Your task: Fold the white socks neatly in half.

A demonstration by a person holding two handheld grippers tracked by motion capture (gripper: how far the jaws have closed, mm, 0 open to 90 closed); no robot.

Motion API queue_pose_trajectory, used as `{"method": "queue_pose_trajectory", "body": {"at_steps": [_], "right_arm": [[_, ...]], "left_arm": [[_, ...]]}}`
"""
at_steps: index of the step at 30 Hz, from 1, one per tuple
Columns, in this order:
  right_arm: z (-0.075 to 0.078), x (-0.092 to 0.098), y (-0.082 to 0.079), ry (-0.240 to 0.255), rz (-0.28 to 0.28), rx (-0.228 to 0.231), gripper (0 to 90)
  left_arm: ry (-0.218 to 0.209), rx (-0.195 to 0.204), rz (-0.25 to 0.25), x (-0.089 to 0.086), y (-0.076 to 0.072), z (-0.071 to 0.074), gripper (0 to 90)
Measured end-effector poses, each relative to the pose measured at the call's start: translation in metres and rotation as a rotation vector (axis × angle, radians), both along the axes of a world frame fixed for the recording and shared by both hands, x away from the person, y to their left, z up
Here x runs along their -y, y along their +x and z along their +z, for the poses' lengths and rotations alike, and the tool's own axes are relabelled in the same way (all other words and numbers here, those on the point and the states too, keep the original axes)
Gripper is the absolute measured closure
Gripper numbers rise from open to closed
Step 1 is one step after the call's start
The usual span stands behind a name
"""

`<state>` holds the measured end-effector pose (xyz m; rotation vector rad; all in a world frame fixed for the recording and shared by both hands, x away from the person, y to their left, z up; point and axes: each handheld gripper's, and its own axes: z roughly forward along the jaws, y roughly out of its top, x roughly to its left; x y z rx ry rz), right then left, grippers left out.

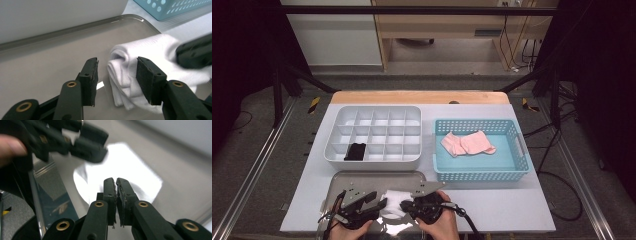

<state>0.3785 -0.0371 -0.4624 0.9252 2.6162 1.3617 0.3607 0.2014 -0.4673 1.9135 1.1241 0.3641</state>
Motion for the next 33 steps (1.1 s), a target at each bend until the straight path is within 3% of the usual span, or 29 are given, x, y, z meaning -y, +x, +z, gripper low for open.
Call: {"method": "queue_pose_trajectory", "body": {"at_steps": [2, 8, 14, 18, 22, 23, 26, 33], "right_arm": [[-0.004, 0.001, -0.001, 0.008, -0.002, 0.005, 85.9], [0.012, 0.006, -0.003, 0.071, -0.014, 0.038, 85.8], [-0.001, -0.007, -0.009, 0.025, 0.023, 0.016, 86.4], [-0.004, -0.007, -0.009, 0.033, 0.024, 0.018, 86.2], [-0.005, -0.006, -0.01, 0.04, 0.025, 0.021, 86.8], [-0.007, -0.006, -0.01, 0.049, 0.029, 0.025, 87.6], [-0.008, -0.004, -0.011, 0.05, 0.028, 0.016, 88.9], [-0.004, 0.011, -0.008, 0.067, -0.015, 0.007, 89.4]], "left_arm": [[0.001, 0.0, -0.002, -0.001, 0.0, 0.0, 49.7], [-0.023, -0.013, 0.01, -0.005, -0.001, 0.0, 46.2], [-0.029, -0.022, 0.007, -0.007, -0.001, 0.001, 44.9], [-0.092, -0.031, 0.007, -0.01, 0.003, 0.006, 40.6], [-0.081, -0.03, 0.001, -0.007, 0.005, 0.005, 37.2], [-0.068, -0.062, -0.019, -0.003, 0.008, 0.0, 36.8], [-0.075, -0.091, -0.031, 0.0, 0.009, -0.005, 35.9], [-0.089, -0.125, -0.031, 0.0, 0.012, -0.008, 39.3]]}}
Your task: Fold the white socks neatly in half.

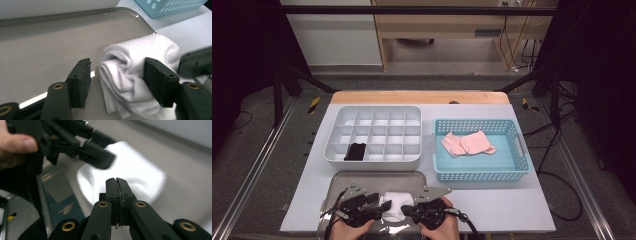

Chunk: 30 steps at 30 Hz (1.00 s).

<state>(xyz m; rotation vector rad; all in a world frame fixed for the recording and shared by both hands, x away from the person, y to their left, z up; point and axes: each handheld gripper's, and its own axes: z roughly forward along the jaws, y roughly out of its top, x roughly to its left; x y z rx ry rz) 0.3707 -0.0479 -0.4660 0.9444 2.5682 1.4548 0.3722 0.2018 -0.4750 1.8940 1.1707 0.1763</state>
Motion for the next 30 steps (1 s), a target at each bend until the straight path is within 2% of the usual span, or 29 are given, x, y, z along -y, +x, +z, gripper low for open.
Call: {"method": "queue_pose_trajectory", "body": {"at_steps": [2, 4, 10, 12, 16, 19, 22, 24, 30], "right_arm": [[0.002, 0.009, 0.002, 0.003, -0.03, -0.001, 89.1], [0.0, 0.009, 0.002, 0.011, -0.022, 0.0, 88.9], [-0.009, -0.002, 0.001, -0.03, 0.003, -0.011, 88.8], [-0.011, -0.002, 0.001, -0.032, 0.003, -0.026, 88.1], [-0.011, -0.002, 0.001, -0.035, 0.0, -0.026, 87.7], [-0.011, -0.002, 0.001, -0.038, 0.003, -0.017, 87.6], [-0.011, -0.003, 0.001, -0.038, 0.002, -0.018, 87.8], [-0.012, -0.003, 0.001, -0.05, 0.003, -0.022, 88.1], [-0.015, -0.004, 0.002, -0.059, 0.004, -0.022, 88.4]], "left_arm": [[0.0, -0.008, -0.004, 0.001, 0.001, -0.001, 39.5], [-0.004, -0.015, -0.006, 0.003, 0.003, -0.002, 39.4], [0.004, -0.003, -0.015, 0.001, 0.004, 0.0, 31.5], [0.02, 0.01, -0.021, -0.001, 0.005, 0.006, 30.6], [0.05, 0.048, -0.024, -0.001, 0.004, 0.011, 29.6], [0.065, 0.047, -0.043, 0.002, 0.003, 0.01, 28.5], [0.057, 0.035, -0.051, 0.004, 0.003, 0.004, 30.1], [0.03, 0.018, -0.061, 0.005, 0.003, 0.002, 34.7], [0.006, 0.052, -0.09, 0.009, 0.003, -0.005, 35.8]]}}
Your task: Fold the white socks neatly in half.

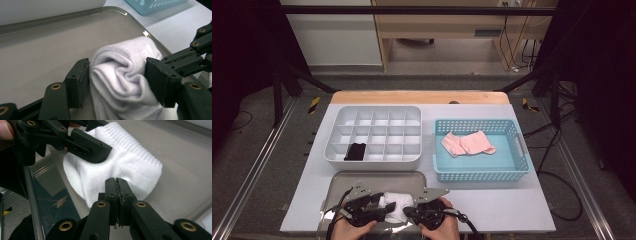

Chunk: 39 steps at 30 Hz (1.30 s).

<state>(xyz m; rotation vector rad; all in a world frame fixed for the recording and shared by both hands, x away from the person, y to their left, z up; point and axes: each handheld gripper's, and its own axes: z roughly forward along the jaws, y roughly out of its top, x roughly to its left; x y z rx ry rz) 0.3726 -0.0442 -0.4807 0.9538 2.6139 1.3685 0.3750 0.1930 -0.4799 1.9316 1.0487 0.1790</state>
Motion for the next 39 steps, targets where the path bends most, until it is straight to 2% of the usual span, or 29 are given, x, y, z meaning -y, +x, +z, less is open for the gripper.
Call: {"method": "queue_pose_trajectory", "body": {"at_steps": [4, 5, 9, 13, 17, 21, 23, 26, 30, 31, 34, 39], "right_arm": [[0.0, 0.0, 0.0, 0.0, -0.002, -0.006, 88.5], [0.0, 0.0, 0.001, 0.001, -0.001, -0.008, 88.4], [0.0, 0.0, 0.001, 0.0, -0.002, -0.013, 88.4], [-0.001, 0.0, 0.002, -0.002, -0.001, -0.019, 88.5], [-0.001, 0.0, 0.002, -0.002, 0.0, -0.021, 88.5], [0.0, 0.001, 0.003, 0.006, 0.003, -0.023, 88.2], [0.003, 0.002, 0.003, 0.015, 0.004, -0.019, 87.5], [0.007, 0.007, 0.002, 0.032, -0.009, -0.002, 86.8], [0.013, 0.017, 0.002, 0.059, -0.044, 0.036, 83.3], [0.015, 0.02, 0.002, 0.063, -0.055, 0.044, 82.2], [0.019, 0.031, 0.003, 0.073, -0.088, 0.071, 80.2], [0.023, 0.051, 0.004, 0.076, -0.143, 0.09, 79.1]], "left_arm": [[0.007, -0.017, 0.014, 0.003, 0.0, 0.0, 37.6], [0.022, -0.062, 0.037, 0.004, 0.0, 0.003, 39.0], [0.03, -0.099, 0.041, 0.006, 0.002, 0.004, 38.9], [0.032, -0.098, 0.036, 0.006, 0.003, 0.004, 39.1], [0.01, -0.112, 0.024, 0.007, 0.003, 0.004, 47.8], [0.025, -0.095, 0.021, 0.008, 0.0, 0.009, 60.8], [0.012, -0.096, 0.026, 0.007, -0.001, 0.011, 64.6], [0.003, -0.093, 0.027, 0.007, -0.002, 0.013, 65.9], [-0.003, -0.063, 0.014, 0.004, -0.004, 0.023, 66.3], [-0.005, -0.044, 0.01, 0.003, -0.006, 0.027, 66.5], [-0.011, -0.021, 0.009, 0.001, -0.007, 0.034, 67.0], [0.006, 0.026, 0.009, -0.002, -0.007, 0.045, 67.4]]}}
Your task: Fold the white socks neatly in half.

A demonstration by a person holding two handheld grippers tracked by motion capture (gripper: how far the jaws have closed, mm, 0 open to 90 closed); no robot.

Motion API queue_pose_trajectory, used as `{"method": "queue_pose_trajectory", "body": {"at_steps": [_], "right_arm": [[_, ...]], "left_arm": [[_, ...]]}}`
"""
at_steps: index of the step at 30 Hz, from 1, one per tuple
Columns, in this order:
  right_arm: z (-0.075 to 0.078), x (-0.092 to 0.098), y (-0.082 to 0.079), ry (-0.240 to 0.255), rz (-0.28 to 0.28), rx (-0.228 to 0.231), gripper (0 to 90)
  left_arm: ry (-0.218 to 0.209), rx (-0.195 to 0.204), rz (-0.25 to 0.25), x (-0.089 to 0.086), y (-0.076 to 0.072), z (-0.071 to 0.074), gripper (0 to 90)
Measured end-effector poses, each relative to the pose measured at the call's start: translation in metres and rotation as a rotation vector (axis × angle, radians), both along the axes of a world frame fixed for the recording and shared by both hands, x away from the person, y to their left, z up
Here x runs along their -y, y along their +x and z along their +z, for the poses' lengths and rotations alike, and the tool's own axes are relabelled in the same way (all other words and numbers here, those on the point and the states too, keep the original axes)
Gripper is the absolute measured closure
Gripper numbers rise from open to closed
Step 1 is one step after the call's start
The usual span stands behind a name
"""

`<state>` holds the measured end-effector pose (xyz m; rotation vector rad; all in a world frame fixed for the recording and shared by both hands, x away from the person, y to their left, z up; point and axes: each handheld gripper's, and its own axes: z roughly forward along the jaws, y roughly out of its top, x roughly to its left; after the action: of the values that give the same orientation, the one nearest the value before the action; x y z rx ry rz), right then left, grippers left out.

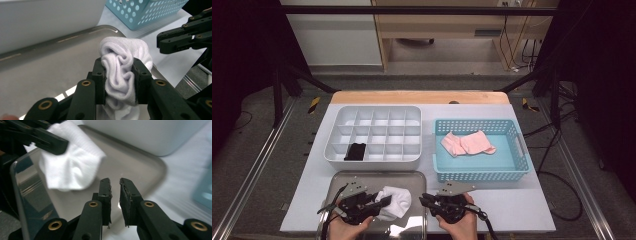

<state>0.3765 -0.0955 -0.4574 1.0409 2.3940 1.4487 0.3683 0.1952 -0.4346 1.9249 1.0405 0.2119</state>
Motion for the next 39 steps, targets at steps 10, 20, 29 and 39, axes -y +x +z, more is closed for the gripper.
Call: {"method": "queue_pose_trajectory", "body": {"at_steps": [10, 20, 29, 39], "right_arm": [[-0.003, 0.051, -0.004, -0.026, -0.139, 0.021, 73.5], [-0.005, 0.075, -0.007, -0.056, -0.243, 0.028, 65.0], [-0.008, 0.085, -0.008, -0.083, -0.285, 0.04, 58.4], [-0.008, 0.094, -0.007, -0.08, -0.317, 0.049, 55.3]], "left_arm": [[0.042, 0.061, 0.003, -0.001, 0.005, 0.015, 67.6], [0.046, 0.083, 0.055, -0.017, 0.015, 0.029, 67.6], [0.038, 0.1, 0.087, -0.027, 0.025, 0.044, 67.6], [0.045, 0.128, 0.102, -0.032, 0.035, 0.057, 67.6]]}}
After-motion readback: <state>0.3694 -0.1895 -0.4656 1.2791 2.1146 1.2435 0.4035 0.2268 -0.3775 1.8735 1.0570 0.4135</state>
